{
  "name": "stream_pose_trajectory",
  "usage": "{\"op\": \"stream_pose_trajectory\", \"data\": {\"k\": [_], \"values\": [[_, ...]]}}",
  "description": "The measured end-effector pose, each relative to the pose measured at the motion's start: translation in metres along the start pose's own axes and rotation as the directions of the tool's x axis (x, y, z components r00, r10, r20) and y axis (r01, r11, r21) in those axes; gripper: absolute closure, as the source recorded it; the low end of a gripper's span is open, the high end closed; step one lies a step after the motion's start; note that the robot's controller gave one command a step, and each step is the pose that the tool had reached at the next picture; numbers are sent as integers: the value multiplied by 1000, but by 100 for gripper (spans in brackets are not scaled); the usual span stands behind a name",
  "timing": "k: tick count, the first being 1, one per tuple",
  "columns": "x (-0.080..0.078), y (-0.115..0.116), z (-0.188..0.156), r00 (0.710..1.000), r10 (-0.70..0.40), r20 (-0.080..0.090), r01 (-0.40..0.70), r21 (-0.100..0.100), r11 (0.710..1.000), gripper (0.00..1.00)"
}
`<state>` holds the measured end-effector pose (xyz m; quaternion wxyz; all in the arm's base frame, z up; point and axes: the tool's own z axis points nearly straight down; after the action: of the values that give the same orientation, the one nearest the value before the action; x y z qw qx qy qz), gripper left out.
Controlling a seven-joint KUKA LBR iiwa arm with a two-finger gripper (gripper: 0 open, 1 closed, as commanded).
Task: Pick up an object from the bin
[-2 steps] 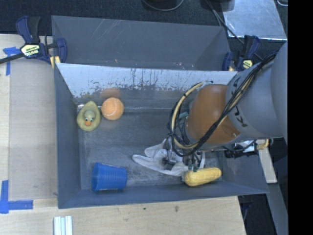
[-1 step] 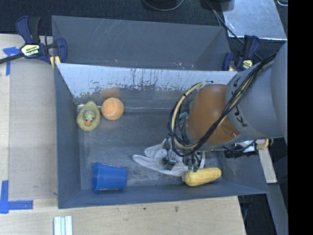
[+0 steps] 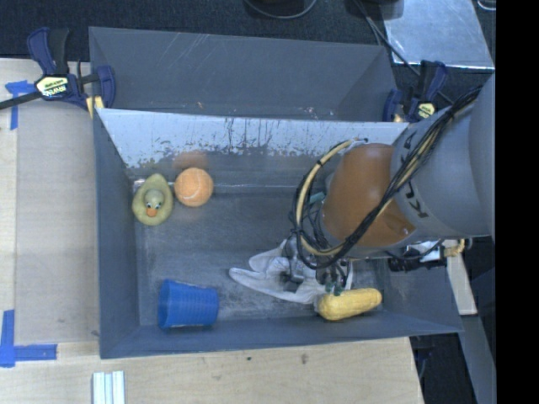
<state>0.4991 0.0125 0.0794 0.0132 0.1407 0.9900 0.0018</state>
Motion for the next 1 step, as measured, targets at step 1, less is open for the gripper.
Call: {"op": "stream_pose_trajectory", "data": {"k": [1], "values": [[2, -1, -18, 1000, -1, -9, 1, 3, 1000, 100]]}}
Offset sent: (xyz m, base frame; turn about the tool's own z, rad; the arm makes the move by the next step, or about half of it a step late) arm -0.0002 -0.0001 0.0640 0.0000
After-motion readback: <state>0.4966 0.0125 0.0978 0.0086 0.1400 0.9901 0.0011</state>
